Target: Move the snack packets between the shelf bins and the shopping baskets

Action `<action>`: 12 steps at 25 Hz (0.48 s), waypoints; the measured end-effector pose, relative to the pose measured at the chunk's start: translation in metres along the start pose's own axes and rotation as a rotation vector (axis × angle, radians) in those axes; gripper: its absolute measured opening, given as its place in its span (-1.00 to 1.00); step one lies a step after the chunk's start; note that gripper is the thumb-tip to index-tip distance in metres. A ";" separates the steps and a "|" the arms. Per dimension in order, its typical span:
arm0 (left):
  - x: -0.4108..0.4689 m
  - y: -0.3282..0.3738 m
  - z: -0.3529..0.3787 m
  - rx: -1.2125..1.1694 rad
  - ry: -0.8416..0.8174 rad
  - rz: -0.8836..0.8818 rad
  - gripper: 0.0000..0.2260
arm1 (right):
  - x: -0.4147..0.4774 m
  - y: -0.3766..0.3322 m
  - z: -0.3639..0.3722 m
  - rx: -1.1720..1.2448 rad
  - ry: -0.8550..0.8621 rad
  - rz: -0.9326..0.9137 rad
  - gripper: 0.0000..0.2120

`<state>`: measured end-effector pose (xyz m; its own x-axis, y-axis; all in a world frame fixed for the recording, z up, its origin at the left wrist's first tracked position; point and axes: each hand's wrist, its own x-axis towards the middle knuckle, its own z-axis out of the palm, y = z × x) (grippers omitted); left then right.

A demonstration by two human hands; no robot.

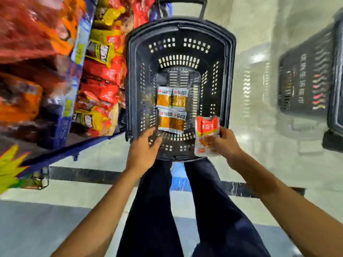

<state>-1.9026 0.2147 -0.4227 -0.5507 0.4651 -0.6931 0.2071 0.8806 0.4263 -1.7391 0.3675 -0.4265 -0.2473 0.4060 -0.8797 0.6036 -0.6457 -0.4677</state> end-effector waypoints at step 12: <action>-0.167 0.016 -0.051 -0.063 -0.216 0.314 -0.66 | -0.249 0.052 0.003 0.311 0.319 -0.136 -0.87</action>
<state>-1.8489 0.1469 -0.2703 -0.2844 0.7253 -0.6269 0.2851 0.6883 0.6670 -1.6483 0.2309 -0.2323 -0.0333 0.6475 -0.7613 0.3135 -0.7165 -0.6231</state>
